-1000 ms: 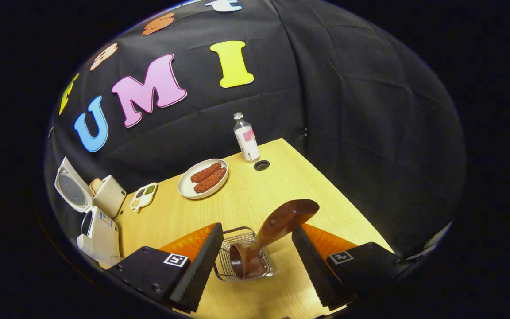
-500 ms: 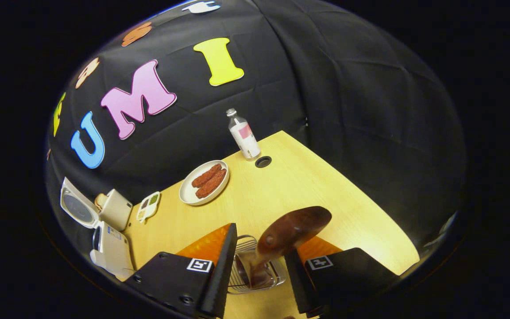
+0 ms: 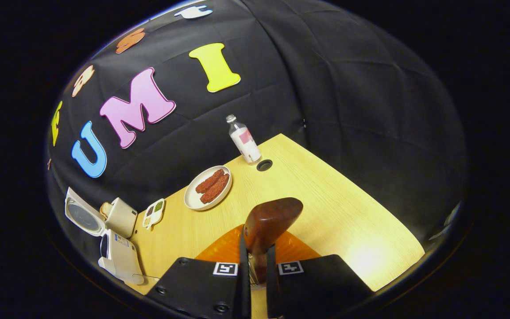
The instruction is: Close the left gripper, press the button to open the rice cooker; take a wooden spoon from the chopstick holder with the right hand, scoop a spoonful of rice and pour it into the rice cooker, then put the wooden spoon back into the chopstick holder.
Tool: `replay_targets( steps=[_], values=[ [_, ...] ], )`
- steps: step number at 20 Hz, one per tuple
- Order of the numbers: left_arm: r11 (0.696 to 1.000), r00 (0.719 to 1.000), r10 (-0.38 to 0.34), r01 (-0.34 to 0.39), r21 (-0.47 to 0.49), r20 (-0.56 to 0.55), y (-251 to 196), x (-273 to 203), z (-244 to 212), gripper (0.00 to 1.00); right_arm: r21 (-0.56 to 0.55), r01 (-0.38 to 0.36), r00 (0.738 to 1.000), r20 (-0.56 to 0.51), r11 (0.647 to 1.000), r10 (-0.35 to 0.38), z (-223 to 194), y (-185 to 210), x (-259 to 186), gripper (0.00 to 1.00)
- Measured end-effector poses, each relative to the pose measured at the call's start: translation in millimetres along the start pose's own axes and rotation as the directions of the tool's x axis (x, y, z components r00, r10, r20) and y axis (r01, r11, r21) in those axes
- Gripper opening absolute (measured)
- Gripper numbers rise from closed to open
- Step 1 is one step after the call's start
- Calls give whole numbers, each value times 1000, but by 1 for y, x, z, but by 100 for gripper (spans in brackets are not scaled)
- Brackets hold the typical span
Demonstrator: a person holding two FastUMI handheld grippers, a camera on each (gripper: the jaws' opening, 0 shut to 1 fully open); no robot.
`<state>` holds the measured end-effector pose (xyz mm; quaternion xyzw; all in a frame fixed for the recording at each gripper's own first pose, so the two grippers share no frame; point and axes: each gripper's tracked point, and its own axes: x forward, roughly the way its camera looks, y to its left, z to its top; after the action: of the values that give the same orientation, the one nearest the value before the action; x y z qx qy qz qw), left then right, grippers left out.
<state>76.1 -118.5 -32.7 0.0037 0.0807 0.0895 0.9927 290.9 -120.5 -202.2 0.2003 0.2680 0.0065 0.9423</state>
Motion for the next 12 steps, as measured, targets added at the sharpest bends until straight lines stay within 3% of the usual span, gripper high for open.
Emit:
replay_targets(
  steps=[5,6,7,12],
  values=[
    [1000,1000,-21,21,11,19,13,-12,-1,95,-35,-16,997,79,999,18,32,21,-23,16],
    [1000,999,-26,26,5,21,18,-14,-1,95,-32,-16,995,95,999,19,39,25,-30,11],
    [1000,999,-25,25,7,26,24,-16,0,95,-26,-15,994,111,1000,18,46,29,-38,16],
    [999,997,-36,35,4,73,58,-22,7,95,3,-16,989,150,1000,15,60,50,-77,16]
  ],
)
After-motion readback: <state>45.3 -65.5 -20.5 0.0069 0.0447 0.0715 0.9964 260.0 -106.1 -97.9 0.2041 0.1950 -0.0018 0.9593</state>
